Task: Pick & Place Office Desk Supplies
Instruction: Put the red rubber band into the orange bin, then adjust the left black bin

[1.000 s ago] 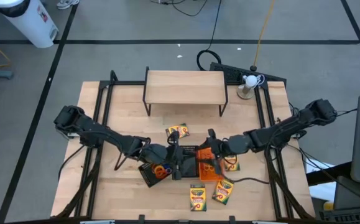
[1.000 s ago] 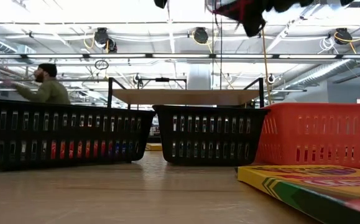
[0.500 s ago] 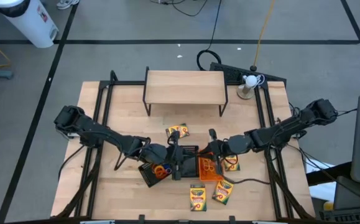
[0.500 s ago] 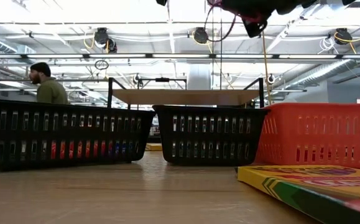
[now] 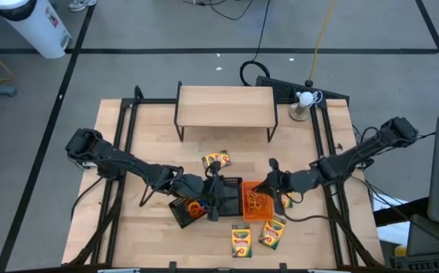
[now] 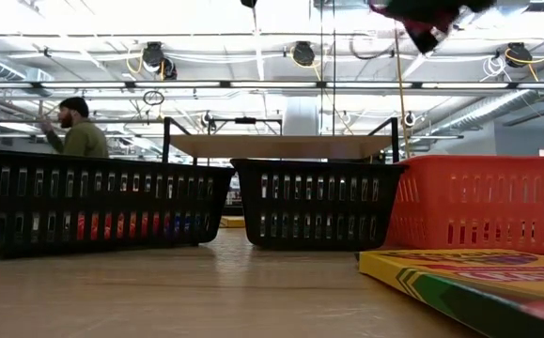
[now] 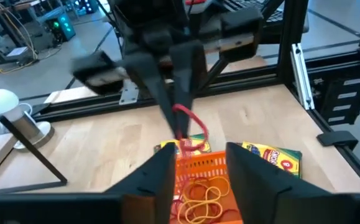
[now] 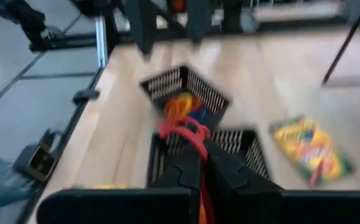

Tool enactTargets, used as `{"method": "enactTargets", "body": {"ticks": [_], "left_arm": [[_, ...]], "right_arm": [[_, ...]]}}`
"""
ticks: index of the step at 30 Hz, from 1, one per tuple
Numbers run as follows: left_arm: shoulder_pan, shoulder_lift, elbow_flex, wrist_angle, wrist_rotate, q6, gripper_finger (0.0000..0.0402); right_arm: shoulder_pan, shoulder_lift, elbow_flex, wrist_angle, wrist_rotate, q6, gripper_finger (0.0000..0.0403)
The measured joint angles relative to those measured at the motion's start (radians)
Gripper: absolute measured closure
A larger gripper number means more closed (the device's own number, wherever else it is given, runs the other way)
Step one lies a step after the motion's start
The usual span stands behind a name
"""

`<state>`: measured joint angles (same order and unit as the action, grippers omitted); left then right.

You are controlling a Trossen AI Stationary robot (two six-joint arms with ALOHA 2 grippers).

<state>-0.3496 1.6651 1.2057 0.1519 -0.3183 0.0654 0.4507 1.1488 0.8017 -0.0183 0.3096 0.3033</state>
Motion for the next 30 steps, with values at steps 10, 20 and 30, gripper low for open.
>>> {"method": "enactTargets", "body": {"ticks": [10, 20, 30], "left_arm": [[0.000, -0.025, 0.000, -0.001, -0.054, -0.021, 0.0207], [0.001, -0.025, 0.000, 0.000, -0.057, 0.012, 0.0225], [0.002, -0.025, 0.000, 0.025, -0.049, 0.011, 0.0226]], "right_arm": [[0.036, 0.025, -0.002, -0.240, -0.032, 0.346, 0.0402], [0.036, 0.065, -0.111, -0.048, -0.155, 0.308, 0.0369], [0.035, 0.066, -0.160, 0.023, -0.179, 0.311, 0.0243]]}}
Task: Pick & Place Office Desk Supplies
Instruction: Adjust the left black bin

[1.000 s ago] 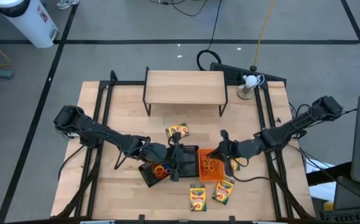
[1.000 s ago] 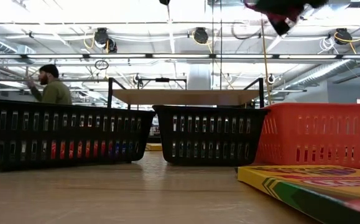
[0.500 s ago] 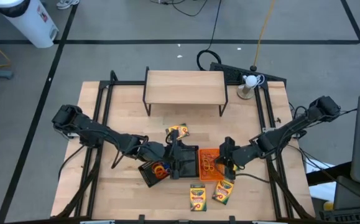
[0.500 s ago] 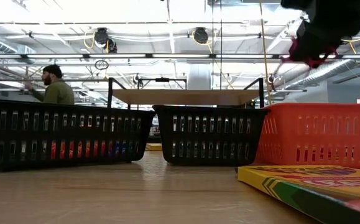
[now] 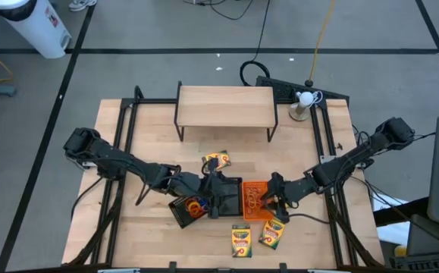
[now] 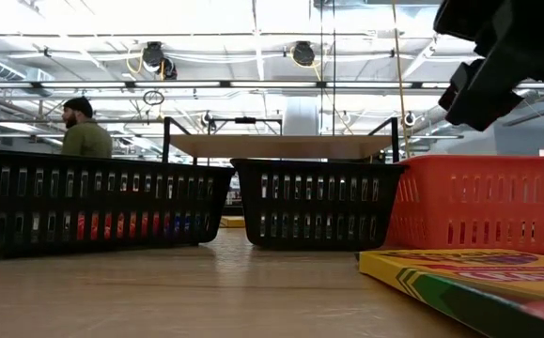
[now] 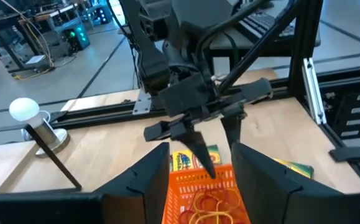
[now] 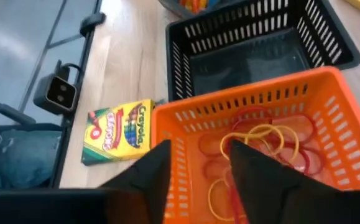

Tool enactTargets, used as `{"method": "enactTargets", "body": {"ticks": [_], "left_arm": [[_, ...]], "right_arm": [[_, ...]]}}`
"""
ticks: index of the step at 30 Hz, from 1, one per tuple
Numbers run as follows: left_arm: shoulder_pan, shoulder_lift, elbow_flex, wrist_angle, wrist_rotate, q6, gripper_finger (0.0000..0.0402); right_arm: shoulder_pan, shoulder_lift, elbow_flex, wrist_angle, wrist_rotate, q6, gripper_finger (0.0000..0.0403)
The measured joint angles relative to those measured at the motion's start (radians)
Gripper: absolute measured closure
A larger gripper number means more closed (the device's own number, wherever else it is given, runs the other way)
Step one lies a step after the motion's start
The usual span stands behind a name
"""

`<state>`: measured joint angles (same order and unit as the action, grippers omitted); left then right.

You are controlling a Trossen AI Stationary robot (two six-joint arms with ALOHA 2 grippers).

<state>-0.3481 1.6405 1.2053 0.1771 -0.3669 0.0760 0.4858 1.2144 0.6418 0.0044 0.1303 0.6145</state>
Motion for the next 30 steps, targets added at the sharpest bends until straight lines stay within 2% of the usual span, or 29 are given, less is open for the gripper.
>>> {"method": "enactTargets", "body": {"ticks": [5, 9, 11, 13, 15, 17, 19, 25, 30], "left_arm": [[0.000, 0.000, 0.000, 0.016, 0.000, -0.006, 0.0223], [0.000, 0.000, 0.000, 0.004, -0.023, 0.036, 0.0227], [-0.005, -0.007, 0.001, -0.056, -0.101, 0.093, 0.0232], [-0.020, -0.034, 0.000, -0.186, -0.226, 0.136, 0.0238], [-0.038, -0.078, 0.001, -0.352, -0.361, 0.113, 0.0247], [-0.068, -0.125, 0.001, -0.525, -0.443, 0.013, 0.0260], [-0.106, -0.171, 0.001, -0.667, -0.474, -0.133, 0.0282], [-0.234, -0.253, 0.001, -0.969, -0.515, -0.535, 0.0390], [-0.303, -0.248, -0.006, -1.205, -0.474, -0.894, 0.0399]], "right_arm": [[0.000, 0.000, 0.000, 0.040, -0.004, -0.021, 0.0173], [-0.010, -0.007, 0.000, 0.057, 0.000, -0.026, 0.0139], [-0.020, -0.015, 0.000, 0.082, 0.002, -0.049, 0.0131], [-0.022, -0.021, 0.000, 0.109, 0.003, -0.090, 0.0129], [-0.022, -0.025, 0.000, 0.141, 0.003, -0.131, 0.0131], [-0.021, -0.026, 0.000, 0.166, 0.003, -0.172, 0.0135], [-0.021, -0.026, 0.000, 0.182, 0.003, -0.205, 0.0141], [-0.030, -0.026, 0.000, 0.230, 0.007, -0.275, 0.0152], [-0.040, -0.026, 0.000, 0.240, 0.028, -0.325, 0.0161]]}}
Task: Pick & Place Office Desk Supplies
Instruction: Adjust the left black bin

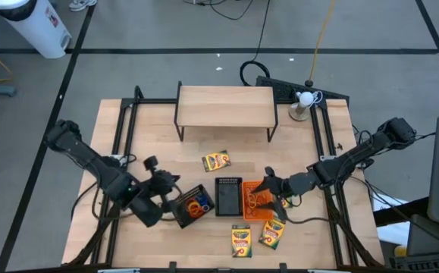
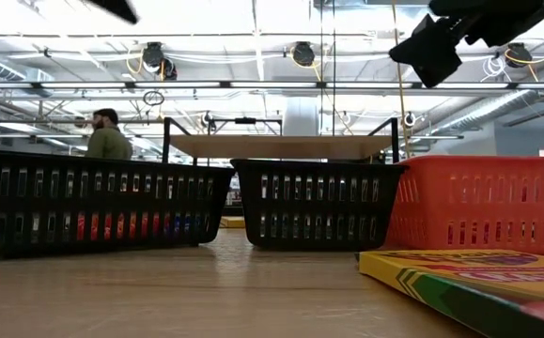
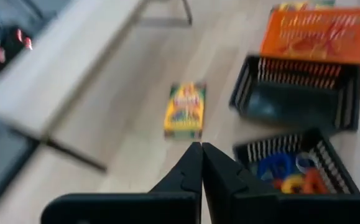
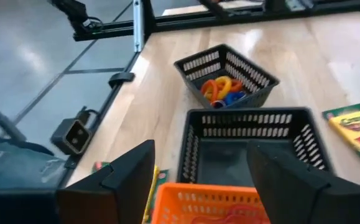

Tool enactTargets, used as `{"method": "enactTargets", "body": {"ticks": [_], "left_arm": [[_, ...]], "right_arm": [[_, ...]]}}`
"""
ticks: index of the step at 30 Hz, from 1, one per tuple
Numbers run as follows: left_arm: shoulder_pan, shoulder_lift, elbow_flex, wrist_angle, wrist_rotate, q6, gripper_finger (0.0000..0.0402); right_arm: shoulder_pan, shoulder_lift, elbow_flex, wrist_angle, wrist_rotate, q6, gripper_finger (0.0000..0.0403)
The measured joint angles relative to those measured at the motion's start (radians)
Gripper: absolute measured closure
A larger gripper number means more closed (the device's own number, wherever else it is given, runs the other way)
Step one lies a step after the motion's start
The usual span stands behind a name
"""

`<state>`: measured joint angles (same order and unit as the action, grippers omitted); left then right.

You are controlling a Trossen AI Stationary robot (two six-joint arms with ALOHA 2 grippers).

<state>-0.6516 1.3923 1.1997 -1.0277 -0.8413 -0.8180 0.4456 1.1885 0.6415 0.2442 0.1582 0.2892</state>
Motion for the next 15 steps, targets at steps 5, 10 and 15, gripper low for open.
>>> {"method": "enactTargets", "body": {"ticks": [5, 10, 15], "left_arm": [[-0.038, 0.024, -0.065, -0.102, 0.081, -0.273, 0.0400], [-0.049, 0.040, -0.186, -0.038, 0.252, -0.434, 0.0400], [-0.050, 0.042, -0.296, 0.046, 0.343, -0.529, 0.0401]], "right_arm": [[-0.008, 0.000, 0.000, 0.038, 0.001, -0.047, 0.0175], [-0.008, 0.000, 0.000, 0.107, 0.001, -0.116, 0.0189], [-0.008, 0.000, 0.000, 0.180, -0.001, -0.174, 0.0200]]}}
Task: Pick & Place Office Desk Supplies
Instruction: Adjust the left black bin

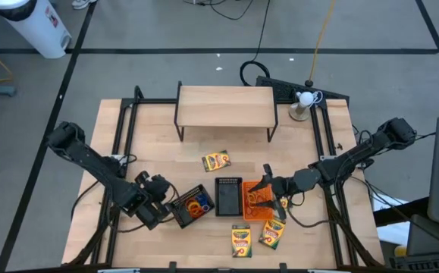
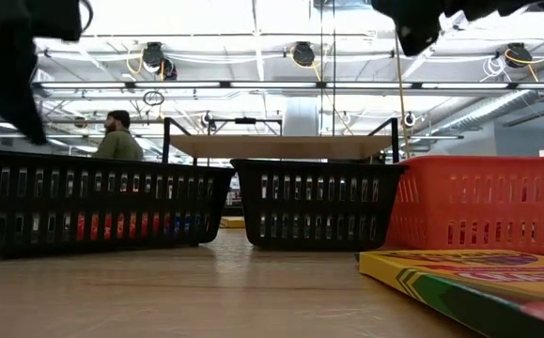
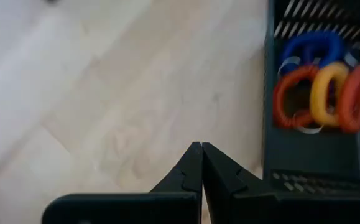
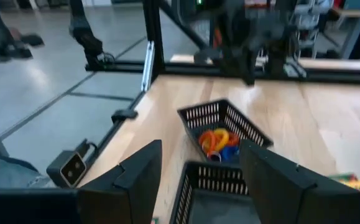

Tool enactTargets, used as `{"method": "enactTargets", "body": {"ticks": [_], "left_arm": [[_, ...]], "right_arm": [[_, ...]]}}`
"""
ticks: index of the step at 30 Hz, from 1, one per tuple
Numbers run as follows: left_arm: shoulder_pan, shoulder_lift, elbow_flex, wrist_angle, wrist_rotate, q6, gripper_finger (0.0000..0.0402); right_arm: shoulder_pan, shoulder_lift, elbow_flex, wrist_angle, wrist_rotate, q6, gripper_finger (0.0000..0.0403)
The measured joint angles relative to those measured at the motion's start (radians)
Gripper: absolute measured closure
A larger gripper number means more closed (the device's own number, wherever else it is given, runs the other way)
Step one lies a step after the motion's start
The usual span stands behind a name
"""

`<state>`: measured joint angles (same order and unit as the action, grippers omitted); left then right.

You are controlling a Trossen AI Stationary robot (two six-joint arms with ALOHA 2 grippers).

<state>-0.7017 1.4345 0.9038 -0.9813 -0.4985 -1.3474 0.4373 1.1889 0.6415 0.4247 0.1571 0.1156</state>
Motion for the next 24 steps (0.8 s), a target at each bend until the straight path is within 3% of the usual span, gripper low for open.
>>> {"method": "enactTargets", "body": {"ticks": [8, 20, 24], "left_arm": [[0.003, 0.000, -0.099, 0.229, 0.150, -0.050, 0.0401], [0.009, 0.000, -0.115, 0.569, 0.152, 0.086, 0.0401], [0.010, 0.000, -0.115, 0.599, 0.150, 0.091, 0.0402]], "right_arm": [[0.000, 0.000, 0.000, 0.034, -0.001, -0.023, 0.0207], [0.000, 0.000, 0.000, 0.036, -0.001, -0.023, 0.0207], [0.000, 0.000, 0.000, 0.036, -0.001, -0.023, 0.0207]]}}
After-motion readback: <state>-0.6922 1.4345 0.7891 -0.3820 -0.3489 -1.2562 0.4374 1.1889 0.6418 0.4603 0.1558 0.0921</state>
